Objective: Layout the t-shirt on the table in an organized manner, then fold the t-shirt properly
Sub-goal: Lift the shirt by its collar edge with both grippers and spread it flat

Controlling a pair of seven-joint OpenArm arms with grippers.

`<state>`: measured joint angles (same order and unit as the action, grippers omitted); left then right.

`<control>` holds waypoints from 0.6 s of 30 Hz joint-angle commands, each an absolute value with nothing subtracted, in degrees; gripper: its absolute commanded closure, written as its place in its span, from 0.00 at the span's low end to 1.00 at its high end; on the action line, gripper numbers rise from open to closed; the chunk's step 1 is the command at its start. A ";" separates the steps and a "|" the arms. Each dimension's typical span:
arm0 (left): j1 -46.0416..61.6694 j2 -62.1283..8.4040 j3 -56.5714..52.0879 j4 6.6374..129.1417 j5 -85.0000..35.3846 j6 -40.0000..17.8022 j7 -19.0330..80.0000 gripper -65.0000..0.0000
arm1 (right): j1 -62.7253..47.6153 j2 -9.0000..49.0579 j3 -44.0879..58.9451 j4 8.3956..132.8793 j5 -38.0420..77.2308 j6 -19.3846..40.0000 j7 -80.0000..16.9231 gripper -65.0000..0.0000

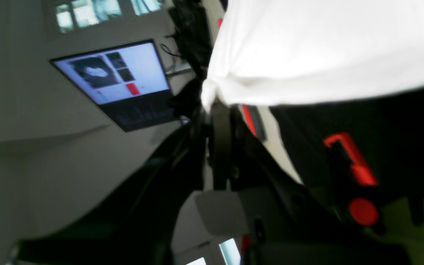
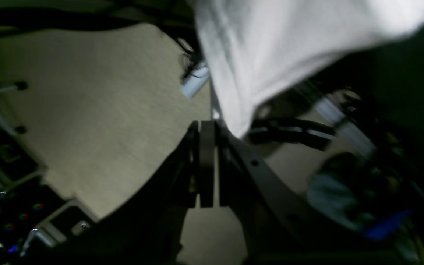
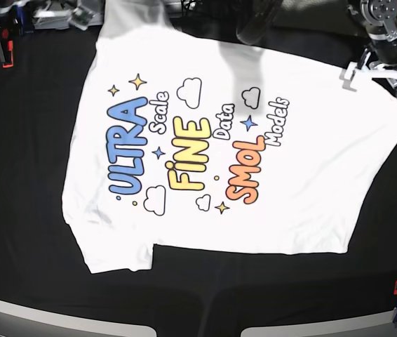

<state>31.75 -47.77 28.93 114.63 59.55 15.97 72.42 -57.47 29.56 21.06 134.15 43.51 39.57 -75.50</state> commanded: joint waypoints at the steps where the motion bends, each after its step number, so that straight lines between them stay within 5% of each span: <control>1: 31.79 -48.60 28.53 115.61 61.10 17.65 73.49 1.00 | -58.11 30.52 22.83 135.00 43.70 40.00 -75.88 1.00; 12: 31.48 -48.60 28.53 115.61 61.06 17.67 70.43 1.00 | -57.93 31.46 41.45 135.00 50.15 40.00 -63.57 1.00; 18: 31.14 -48.60 28.53 115.61 61.06 23.16 63.70 1.00 | -55.53 31.40 43.05 135.00 51.64 40.00 -54.15 1.00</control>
